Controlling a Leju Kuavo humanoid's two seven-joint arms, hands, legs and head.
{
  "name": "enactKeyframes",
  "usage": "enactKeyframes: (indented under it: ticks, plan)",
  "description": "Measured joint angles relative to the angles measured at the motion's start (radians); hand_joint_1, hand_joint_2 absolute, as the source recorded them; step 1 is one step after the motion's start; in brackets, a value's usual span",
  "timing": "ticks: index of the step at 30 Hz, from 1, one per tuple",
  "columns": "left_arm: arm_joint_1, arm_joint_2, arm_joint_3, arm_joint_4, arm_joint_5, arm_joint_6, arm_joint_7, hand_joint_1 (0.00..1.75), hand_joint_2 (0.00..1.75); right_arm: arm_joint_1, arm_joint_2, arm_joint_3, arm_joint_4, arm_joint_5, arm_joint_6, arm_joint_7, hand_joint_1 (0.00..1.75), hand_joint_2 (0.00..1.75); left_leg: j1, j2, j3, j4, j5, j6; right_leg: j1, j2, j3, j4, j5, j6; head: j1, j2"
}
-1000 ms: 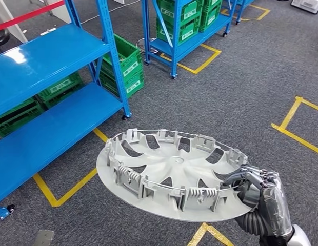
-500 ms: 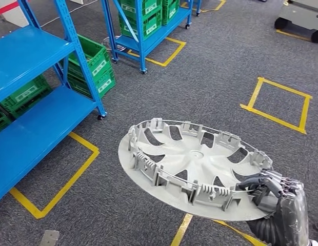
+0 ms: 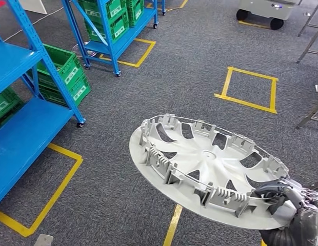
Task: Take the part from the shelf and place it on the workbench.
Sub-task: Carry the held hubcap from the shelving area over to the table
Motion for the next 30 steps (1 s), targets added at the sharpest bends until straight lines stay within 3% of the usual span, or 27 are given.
enactKeyframes:
  ticks: [1,3,5,6,7,8,10,11,12,14,15,16,18,20,22,23,24,25,28,29,30]
  plan:
    - [-0.003,0.002,0.006,0.000,-0.018,-0.010,-0.009,0.00,1.75,0.006,0.000,0.000,-0.005,0.007,-0.002,0.002,1.75,1.75,0.002,-0.003,0.002,0.002,-0.006,-0.008,0.000,0.013,0.002,-0.004,-0.004,-0.009,-0.001,0.000]
    - [-0.009,0.005,0.023,0.000,-0.056,-0.031,-0.029,0.00,1.75,0.014,0.000,-0.001,-0.016,0.022,-0.007,0.006,1.75,1.75,0.004,-0.044,-0.015,0.051,-0.035,-0.018,-0.003,0.035,0.016,-0.014,-0.005,-0.026,-0.005,0.000]
    - [-0.009,0.009,0.045,0.000,-0.090,-0.043,-0.047,0.00,1.75,0.014,0.000,-0.001,-0.021,0.032,-0.012,0.009,1.75,1.75,0.006,-0.096,-0.082,0.182,-0.084,-0.020,-0.003,0.058,0.027,-0.016,-0.002,-0.037,-0.009,0.000]
    - [-0.008,0.012,0.054,0.001,-0.107,-0.045,-0.057,0.00,1.75,0.016,0.000,-0.001,-0.022,0.036,-0.013,0.009,1.75,1.75,0.006,-0.107,-0.123,0.248,-0.103,-0.022,-0.002,0.072,0.031,-0.015,-0.002,-0.041,-0.010,0.000]
    - [-0.007,0.017,0.063,0.002,-0.126,-0.044,-0.068,0.00,1.75,0.018,0.000,0.000,-0.024,0.040,-0.014,0.009,1.75,1.75,0.006,-0.113,-0.156,0.291,-0.105,-0.023,0.000,0.088,0.038,-0.015,-0.007,-0.042,-0.011,0.000]
    - [-0.007,0.024,0.069,0.005,-0.144,-0.042,-0.080,0.00,1.75,0.021,0.000,0.000,-0.027,0.045,-0.016,0.008,1.75,1.75,0.006,-0.117,-0.174,0.299,-0.086,-0.023,0.000,0.103,0.046,-0.015,-0.013,-0.042,-0.011,0.000]
    - [-0.008,0.039,0.078,0.011,-0.177,-0.036,-0.103,0.00,1.75,0.027,0.000,0.002,-0.036,0.055,-0.020,0.005,1.75,1.75,0.007,-0.127,-0.156,0.211,0.004,-0.021,0.000,0.132,0.071,-0.015,-0.030,-0.040,-0.011,0.000]
    - [-0.009,0.046,0.083,0.016,-0.192,-0.033,-0.114,0.00,1.75,0.029,0.000,0.003,-0.042,0.063,-0.023,0.002,1.75,1.75,0.009,-0.146,-0.134,0.146,0.049,-0.019,0.000,0.144,0.081,-0.015,-0.041,-0.038,-0.011,0.000]
    - [-0.010,0.053,0.090,0.020,-0.207,-0.032,-0.123,0.00,1.75,0.029,0.000,0.006,-0.048,0.072,-0.028,0.000,1.75,1.75,0.011,-0.165,-0.108,0.084,0.071,-0.017,0.000,0.157,0.088,-0.014,-0.052,-0.034,-0.011,0.000]
    - [-0.013,0.066,0.107,0.028,-0.232,-0.032,-0.138,0.00,1.75,0.030,-0.002,0.015,-0.061,0.091,-0.041,0.001,1.75,1.75,0.011,-0.188,-0.076,0.018,0.066,-0.009,-0.003,0.181,0.095,-0.016,-0.066,-0.023,-0.011,0.000]
    - [-0.016,0.071,0.115,0.031,-0.241,-0.032,-0.143,0.00,1.75,0.030,-0.003,0.019,-0.067,0.098,-0.047,0.002,1.75,1.75,0.009,-0.180,-0.065,0.006,0.053,-0.003,-0.004,0.189,0.099,-0.015,-0.066,-0.016,-0.011,0.000]
    - [-0.019,0.075,0.120,0.032,-0.247,-0.033,-0.146,0.00,1.75,0.032,-0.004,0.023,-0.074,0.103,-0.051,0.004,1.75,1.75,0.009,-0.169,-0.055,0.002,0.048,0.004,-0.005,0.189,0.100,-0.011,-0.063,-0.010,-0.011,0.000]
    - [-0.024,0.080,0.130,0.034,-0.256,-0.034,-0.150,0.00,1.75,0.031,-0.006,0.028,-0.082,0.108,-0.055,0.007,1.75,1.75,0.010,-0.147,-0.025,-0.007,0.037,0.018,-0.002,0.144,0.075,0.049,-0.059,0.000,-0.006,0.000]
    - [-0.027,0.086,0.144,0.036,-0.265,-0.036,-0.152,0.00,1.75,0.026,-0.010,0.032,-0.085,0.109,-0.057,0.011,1.75,1.75,0.012,-0.126,0.007,-0.012,0.015,0.027,-0.001,0.081,-0.010,0.178,-0.079,0.008,0.000,0.000]
    - [-0.029,0.092,0.156,0.041,-0.269,-0.037,-0.152,0.00,1.75,0.023,-0.012,0.036,-0.084,0.109,-0.057,0.014,1.75,1.75,0.012,-0.103,0.037,-0.013,-0.014,0.027,-0.007,0.057,-0.110,0.280,-0.135,0.018,0.002,0.000]
    - [-0.031,0.094,0.160,0.043,-0.270,-0.037,-0.152,0.00,1.75,0.023,-0.013,0.037,-0.084,0.110,-0.057,0.015,1.75,1.75,0.013,-0.093,0.056,-0.013,-0.030,0.025,-0.011,0.053,-0.144,0.293,-0.160,0.023,0.002,0.000]
    - [-0.032,0.096,0.163,0.045,-0.270,-0.037,-0.152,0.00,1.75,0.023,-0.013,0.039,-0.084,0.110,-0.057,0.016,1.75,1.75,0.015,-0.082,0.079,-0.013,-0.046,0.022,-0.015,0.048,-0.162,0.276,-0.165,0.027,0.002,0.000]
    - [-0.034,0.097,0.165,0.047,-0.272,-0.037,-0.152,0.00,1.75,0.023,-0.013,0.040,-0.084,0.110,-0.057,0.016,1.75,1.75,0.017,-0.072,0.104,-0.013,-0.065,0.018,-0.018,0.039,-0.168,0.235,-0.139,0.030,0.003,0.000]
    - [-0.037,0.105,0.172,0.056,-0.294,-0.033,-0.161,0.00,1.75,0.022,-0.014,0.041,-0.083,0.111,-0.059,0.019,1.75,1.75,0.013,-0.043,0.159,-0.011,-0.123,0.000,-0.018,-0.028,-0.172,0.100,0.057,0.019,0.008,0.000]
    - [-0.038,0.110,0.174,0.060,-0.304,-0.031,-0.168,0.00,1.75,0.022,-0.014,0.042,-0.085,0.112,-0.062,0.019,1.75,1.75,0.009,-0.033,0.169,-0.012,-0.136,-0.007,-0.017,-0.036,-0.176,0.086,0.097,0.010,0.006,0.000]
    - [-0.039,0.115,0.175,0.063,-0.313,-0.029,-0.175,0.00,1.75,0.023,-0.015,0.043,-0.086,0.113,-0.066,0.019,1.75,1.75,0.008,-0.025,0.176,-0.013,-0.141,-0.015,-0.015,-0.027,-0.180,0.086,0.105,0.002,0.003,0.000]
